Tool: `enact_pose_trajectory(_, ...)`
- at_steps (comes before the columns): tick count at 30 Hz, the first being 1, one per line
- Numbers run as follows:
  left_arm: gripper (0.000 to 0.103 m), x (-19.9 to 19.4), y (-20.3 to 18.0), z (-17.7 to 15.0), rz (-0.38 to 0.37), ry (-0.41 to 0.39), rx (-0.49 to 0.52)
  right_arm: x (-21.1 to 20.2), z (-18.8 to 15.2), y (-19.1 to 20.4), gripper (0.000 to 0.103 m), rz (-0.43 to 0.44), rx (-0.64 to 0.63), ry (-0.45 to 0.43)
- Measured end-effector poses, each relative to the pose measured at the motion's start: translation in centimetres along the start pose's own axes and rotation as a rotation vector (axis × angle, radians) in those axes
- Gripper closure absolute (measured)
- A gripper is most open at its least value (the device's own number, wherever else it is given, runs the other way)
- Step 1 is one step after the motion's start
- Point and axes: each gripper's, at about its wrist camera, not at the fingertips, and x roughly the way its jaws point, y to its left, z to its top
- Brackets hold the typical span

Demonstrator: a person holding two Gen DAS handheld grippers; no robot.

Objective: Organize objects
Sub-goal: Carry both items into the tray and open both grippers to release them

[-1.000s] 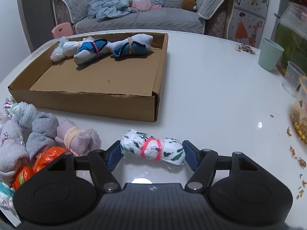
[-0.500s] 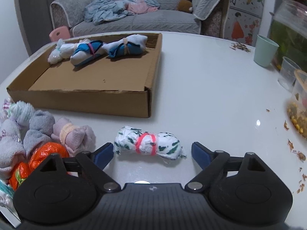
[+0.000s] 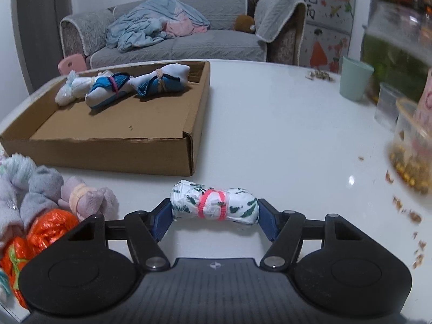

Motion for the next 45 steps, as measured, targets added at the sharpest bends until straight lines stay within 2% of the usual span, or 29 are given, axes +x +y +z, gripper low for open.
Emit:
enact_pose_trajectory(4, 0.061, -0.9, 0.7, 0.7, 0.010, -0.018, -0.010, -1.1, 0.6, -0.1, 0.042, 0.024, -0.023, -0.020)
enact_pose_trajectory(7, 0.061, -2.6, 1.8, 2.8, 0.010, -0.067, -0.018, -2.9, 2.4, 0.0, 0.042, 0.048, -0.053, -0.070)
enact_pose_trajectory(14, 0.061, -2.8, 3.6, 11.9, 0.023, -0.138, -0.015, -5.0, 10.0, 2.4, 0.041, 0.264, -0.144, -0.182)
enact_pose_trajectory(19, 0.060, 0.9, 3.9, 18.3, -0.044, -0.085, -0.034, -3.7, 14.7, 6.7, 0.041, 0.430, -0.352, -0.246)
enact_pose_trajectory(22, 0.060, 3.9, 3.1, 20.4, -0.070, -0.039, -0.027, -1.8, 16.3, 9.5, 0.041, 0.469, -0.476, -0.239)
enact_pose_trajectory(26, 0.060, 7.1, 2.2, 21.1, -0.063, -0.018, 0.022, 1.2, 17.0, 12.4, 0.041, 0.477, -0.594, -0.190)
enact_pose_trajectory(31, 0.060, 10.8, 1.4, 21.2, -0.054, 0.027, 0.046, 4.2, 16.2, 15.1, 0.041, 0.457, -0.714, -0.138)
enact_pose_trajectory(45, 0.060, 16.7, 1.4, 20.5, -0.057, 0.115, 0.058, 9.9, 14.9, 17.7, 0.040, 0.465, -0.886, -0.014)
